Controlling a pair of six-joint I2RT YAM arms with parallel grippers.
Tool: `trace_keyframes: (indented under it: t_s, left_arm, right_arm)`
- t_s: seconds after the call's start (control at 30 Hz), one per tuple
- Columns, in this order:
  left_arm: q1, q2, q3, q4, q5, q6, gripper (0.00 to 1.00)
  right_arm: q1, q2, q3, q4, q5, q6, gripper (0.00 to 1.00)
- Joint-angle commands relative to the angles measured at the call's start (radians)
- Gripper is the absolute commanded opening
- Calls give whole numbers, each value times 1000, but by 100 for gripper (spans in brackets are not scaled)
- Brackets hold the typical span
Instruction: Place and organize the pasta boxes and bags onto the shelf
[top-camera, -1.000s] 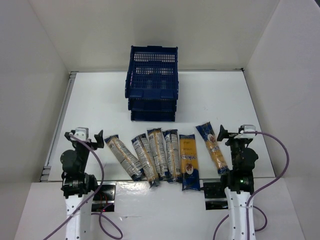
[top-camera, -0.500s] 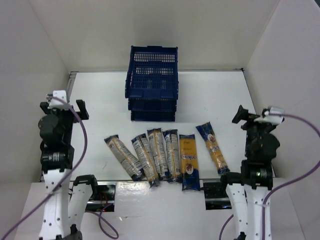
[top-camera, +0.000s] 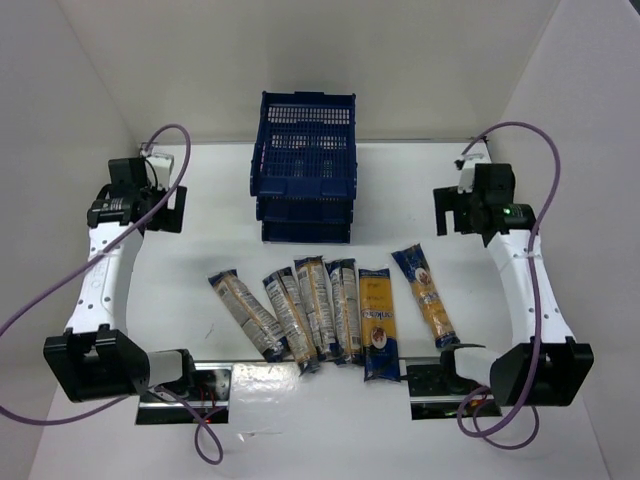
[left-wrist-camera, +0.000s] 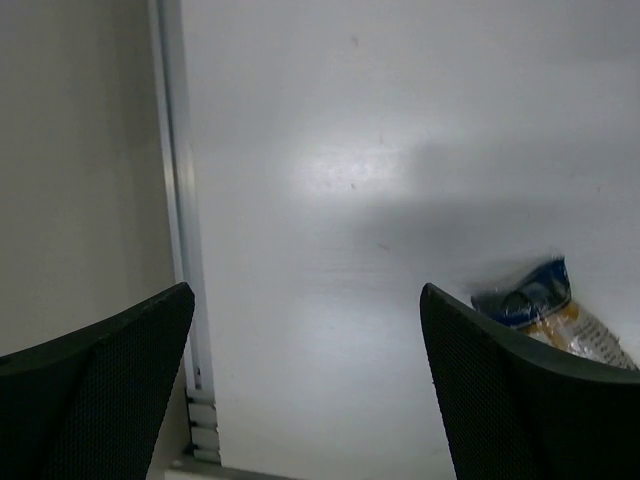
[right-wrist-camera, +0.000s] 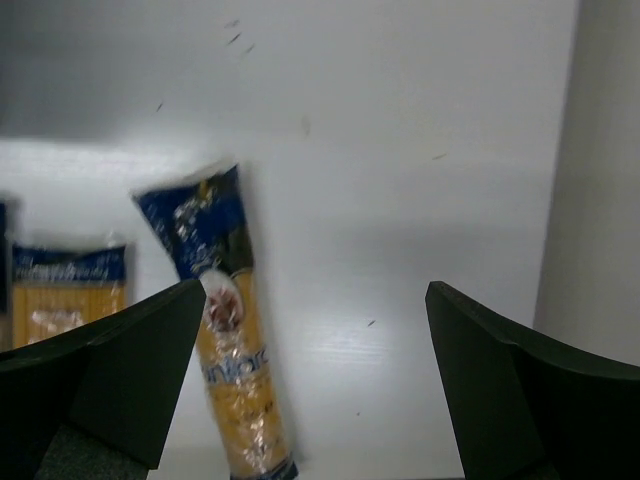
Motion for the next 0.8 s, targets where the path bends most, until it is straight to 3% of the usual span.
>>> trace_keyframes:
  t_s: [0.0,0.27,0.5,0.77]
  left_arm:
    - [16,-12,9,-149,18,15,99]
    - [4,-80,-101,-95,12,-57,99]
    - [-6,-121,-132,-114,82,-91,99]
    - [-6,-175,-153,-94,142,-105,99]
  right_arm:
    - [78,-2,54,-166,-42,-64,100]
    - [190,-24,-48,-243,-32,-73,100]
    - [213,-31,-15,-283,17,-103,100]
    - [317,119,-84,-288,-32,-192,100]
